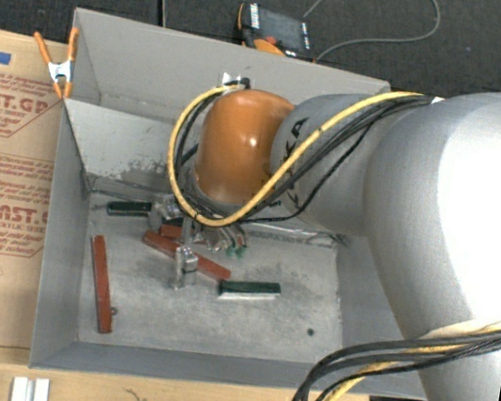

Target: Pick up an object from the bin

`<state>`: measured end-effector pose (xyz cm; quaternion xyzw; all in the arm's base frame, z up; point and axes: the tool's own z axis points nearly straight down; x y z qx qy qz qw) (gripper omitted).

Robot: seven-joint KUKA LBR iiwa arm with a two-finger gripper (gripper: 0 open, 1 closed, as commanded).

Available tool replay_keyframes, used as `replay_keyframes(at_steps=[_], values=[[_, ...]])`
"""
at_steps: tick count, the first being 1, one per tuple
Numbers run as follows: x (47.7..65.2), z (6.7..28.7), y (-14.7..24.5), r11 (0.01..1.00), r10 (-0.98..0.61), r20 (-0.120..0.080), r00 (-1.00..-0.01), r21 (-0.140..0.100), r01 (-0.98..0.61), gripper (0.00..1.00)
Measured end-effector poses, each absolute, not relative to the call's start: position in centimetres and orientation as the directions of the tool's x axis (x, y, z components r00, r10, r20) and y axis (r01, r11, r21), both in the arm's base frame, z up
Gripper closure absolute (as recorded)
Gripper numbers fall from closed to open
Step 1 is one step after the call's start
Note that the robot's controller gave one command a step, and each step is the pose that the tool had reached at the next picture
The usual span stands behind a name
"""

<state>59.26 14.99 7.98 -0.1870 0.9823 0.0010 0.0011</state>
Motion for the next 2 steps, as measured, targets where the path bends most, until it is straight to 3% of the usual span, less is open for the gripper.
replay_keyframes(at_steps=[1,2], values=[[59.3,8.0,15.0,0.930,-0.367,-0.002,-0.930,0.002,-0.367,1.00],[55.5,20.4,17.2,0.911,-0.413,-0.010,-0.910,0.000,-0.413,1.00]])
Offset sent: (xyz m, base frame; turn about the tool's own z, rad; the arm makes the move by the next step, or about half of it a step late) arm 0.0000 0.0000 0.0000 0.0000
